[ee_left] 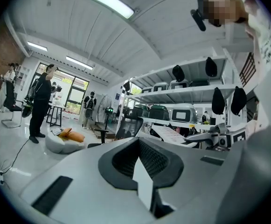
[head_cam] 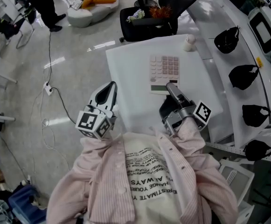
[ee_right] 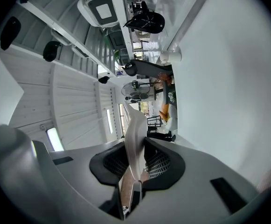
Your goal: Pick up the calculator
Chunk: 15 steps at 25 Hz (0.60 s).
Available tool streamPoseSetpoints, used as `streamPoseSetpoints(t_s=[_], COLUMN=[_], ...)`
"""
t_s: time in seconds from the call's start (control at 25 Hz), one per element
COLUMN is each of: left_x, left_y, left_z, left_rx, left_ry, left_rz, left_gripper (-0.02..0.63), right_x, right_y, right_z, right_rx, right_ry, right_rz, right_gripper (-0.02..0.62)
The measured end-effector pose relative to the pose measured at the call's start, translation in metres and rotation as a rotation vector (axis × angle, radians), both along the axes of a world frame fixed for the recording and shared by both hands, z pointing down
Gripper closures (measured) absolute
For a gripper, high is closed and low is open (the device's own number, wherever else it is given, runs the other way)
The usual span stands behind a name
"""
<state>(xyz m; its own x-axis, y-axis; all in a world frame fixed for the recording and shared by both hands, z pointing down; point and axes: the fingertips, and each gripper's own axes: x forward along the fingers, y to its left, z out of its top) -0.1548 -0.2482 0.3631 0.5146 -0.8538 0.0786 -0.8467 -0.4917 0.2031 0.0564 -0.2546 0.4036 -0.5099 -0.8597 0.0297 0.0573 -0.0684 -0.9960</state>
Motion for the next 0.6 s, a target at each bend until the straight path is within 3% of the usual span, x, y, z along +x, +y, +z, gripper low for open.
streamPoseSetpoints(t_s=[0.6], left_x=[0.0071], left_y=[0.0043], left_z=[0.0034], left_rx=[-0.007], left_ry=[-0.020], left_rz=[0.008], left_gripper=[0.604], right_x=[0.0038], right_y=[0.0055], right_z=[0.0010], right_rx=[-0.008], right_ry=[-0.012], right_rz=[0.002], right_gripper=[0.528])
